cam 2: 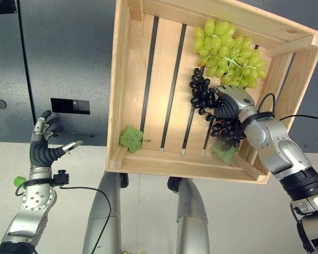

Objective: Pick up the fruits from the basket on one side to the basket on the other side

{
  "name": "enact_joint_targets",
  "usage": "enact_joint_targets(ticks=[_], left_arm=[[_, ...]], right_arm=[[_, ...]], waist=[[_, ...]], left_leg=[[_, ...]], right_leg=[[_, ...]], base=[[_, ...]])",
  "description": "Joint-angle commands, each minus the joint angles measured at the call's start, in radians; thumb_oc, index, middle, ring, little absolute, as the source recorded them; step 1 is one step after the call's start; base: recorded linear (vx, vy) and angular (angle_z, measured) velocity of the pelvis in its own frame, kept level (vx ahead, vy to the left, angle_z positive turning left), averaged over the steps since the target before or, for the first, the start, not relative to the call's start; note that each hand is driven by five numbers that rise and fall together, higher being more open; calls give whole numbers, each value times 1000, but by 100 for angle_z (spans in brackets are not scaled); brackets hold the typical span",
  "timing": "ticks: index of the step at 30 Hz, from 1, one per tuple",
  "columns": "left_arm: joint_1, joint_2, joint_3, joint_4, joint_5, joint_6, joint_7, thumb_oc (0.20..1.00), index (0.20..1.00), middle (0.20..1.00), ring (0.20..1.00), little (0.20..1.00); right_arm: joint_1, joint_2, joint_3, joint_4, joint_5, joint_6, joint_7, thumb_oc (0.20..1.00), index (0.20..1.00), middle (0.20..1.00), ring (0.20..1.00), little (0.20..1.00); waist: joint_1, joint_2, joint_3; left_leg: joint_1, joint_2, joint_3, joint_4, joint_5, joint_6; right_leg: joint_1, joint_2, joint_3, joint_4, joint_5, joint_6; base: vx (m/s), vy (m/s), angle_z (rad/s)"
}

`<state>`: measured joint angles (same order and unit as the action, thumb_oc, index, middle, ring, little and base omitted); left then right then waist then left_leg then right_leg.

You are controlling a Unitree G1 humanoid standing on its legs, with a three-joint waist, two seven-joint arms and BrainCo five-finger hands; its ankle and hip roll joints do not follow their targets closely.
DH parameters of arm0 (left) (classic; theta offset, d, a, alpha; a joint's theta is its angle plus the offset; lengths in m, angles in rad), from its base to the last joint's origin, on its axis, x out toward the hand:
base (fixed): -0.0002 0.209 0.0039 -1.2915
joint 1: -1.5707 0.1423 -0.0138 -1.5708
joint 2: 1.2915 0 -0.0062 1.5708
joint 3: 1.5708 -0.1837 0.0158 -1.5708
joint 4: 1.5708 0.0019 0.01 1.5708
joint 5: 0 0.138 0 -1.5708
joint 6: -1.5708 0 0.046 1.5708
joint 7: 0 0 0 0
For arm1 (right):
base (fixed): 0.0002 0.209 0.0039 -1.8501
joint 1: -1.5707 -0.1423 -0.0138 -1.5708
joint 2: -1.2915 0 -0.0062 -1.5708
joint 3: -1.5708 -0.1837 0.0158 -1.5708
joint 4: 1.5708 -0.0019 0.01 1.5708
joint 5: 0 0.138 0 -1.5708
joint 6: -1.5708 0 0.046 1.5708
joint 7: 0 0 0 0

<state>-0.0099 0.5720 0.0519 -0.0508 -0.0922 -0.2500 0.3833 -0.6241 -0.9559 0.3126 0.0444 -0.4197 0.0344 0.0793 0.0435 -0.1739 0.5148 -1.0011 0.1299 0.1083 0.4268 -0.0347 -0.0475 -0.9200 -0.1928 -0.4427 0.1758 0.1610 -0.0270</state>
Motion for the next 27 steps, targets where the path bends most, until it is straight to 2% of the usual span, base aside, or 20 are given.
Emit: enact_joint_targets(ticks=[1,7,9,10,12,13,14,15,17,18,19,21,24,25,27], left_arm=[[43,-17,-9,2,4,32,-45,1000,1000,1000,1000,1000],[39,-16,-7,1,0,31,-49,1000,1000,1000,1000,1000],[32,-14,-9,4,-5,29,-51,1000,1000,1000,1000,1000],[32,-14,-9,4,-5,29,-51,1000,1000,1000,1000,1000],[29,-5,-19,6,-17,20,-71,1000,1000,1000,1000,1000],[29,5,-21,4,-20,14,-80,1000,1000,1000,1000,1000],[26,5,-19,4,-20,14,-80,1000,1000,1000,1000,1000],[35,24,-23,-2,-25,5,-96,1000,1000,1000,1000,1000],[25,32,-27,1,-28,-6,-101,1000,1000,1000,1000,1000],[25,32,-27,2,-28,-7,-102,1000,1000,1000,1000,1000],[23,35,-27,-1,-28,-13,-104,1000,1000,1000,1000,1000],[19,31,-25,-1,-30,-22,-104,1000,1000,1000,1000,1000],[17,26,-29,8,-39,-26,-104,1000,1000,1000,1000,1000],[15,16,-31,17,-44,-25,-102,1000,1000,1000,1000,1000],[15,17,-32,17,-44,-25,-102,1000,1000,1000,1000,1000]], right_arm=[[41,-42,5,2,18,10,28,200,200,200,200,200],[32,-28,15,-7,63,4,28,200,200,200,200,200],[45,7,11,-9,199,-6,33,200,200,200,200,200],[45,7,10,-9,200,-6,33,200,200,200,200,200],[62,51,34,-17,521,-48,89,200,200,200,200,200],[55,42,55,-29,641,-67,125,200,200,200,200,200],[50,40,55,-28,644,-67,126,200,200,200,200,200],[32,8,87,-40,824,-85,158,200,200,200,200,200],[12,-9,106,-50,974,-101,182,200,200,200,200,200],[11,-12,106,-49,980,-101,184,200,200,200,200,200],[19,-11,113,-45,1093,-106,204,200,200,200,200,200],[37,6,105,-49,1218,-98,230,200,200,200,200,200],[44,14,95,-46,1290,-105,233,200,200,200,200,200],[55,39,71,-40,1380,-109,231,200,200,200,200,200],[57,39,69,-40,1382,-110,232,200,200,200,200,200]], waist=[[-5,3,5],[-3,1,5],[-3,0,5],[-3,0,5],[3,1,5],[6,0,5],[4,0,5],[9,-2,5],[10,-2,5],[10,-2,5],[14,2,5],[17,5,5],[23,11,5],[24,17,5],[25,17,5]], left_leg=[[55,-14,-26,-75,2,-19],[54,-14,-28,-76,4,-19],[54,-13,-27,-78,8,-20],[54,-13,-27,-78,8,-20],[64,-11,-26,-81,7,-21],[63,-10,-27,-82,9,-22],[58,-11,-27,-83,13,-21],[68,-8,-26,-87,13,-25],[65,-10,-25,-93,22,-28],[66,-10,-25,-93,22,-28],[68,-9,-26,-99,27,-31],[72,-10,-27,-106,33,-34],[78,-12,-28,-115,37,-36],[82,-13,-25,-117,40,-38],[82,-13,-26,-118,40,-38]], right_leg=[[12,-115,23,121,-45,213],[13,-114,22,123,-47,213],[10,-114,20,126,-48,212],[10,-114,20,126,-48,212],[17,-113,18,131,-54,212],[17,-113,16,133,-54,212],[13,-113,15,130,-51,210],[20,-114,11,134,-54,212],[16,-117,8,134,-49,212],[16,-117,7,133,-49,212],[19,-118,4,134,-49,214],[22,-118,2,136,-50,215],[27,-121,-3,137,-51,217],[30,-124,-4,138,-50,218],[31,-125,-5,138,-50,218]], base=[[0,0,0],[0,0,0],[0,0,0],[0,0,0],[0,0,0],[0,0,0],[0,0,0],[0,0,0],[0,0,0],[0,0,0],[0,0,0],[0,0,0],[0,0,0],[0,0,0],[0,0,0]])
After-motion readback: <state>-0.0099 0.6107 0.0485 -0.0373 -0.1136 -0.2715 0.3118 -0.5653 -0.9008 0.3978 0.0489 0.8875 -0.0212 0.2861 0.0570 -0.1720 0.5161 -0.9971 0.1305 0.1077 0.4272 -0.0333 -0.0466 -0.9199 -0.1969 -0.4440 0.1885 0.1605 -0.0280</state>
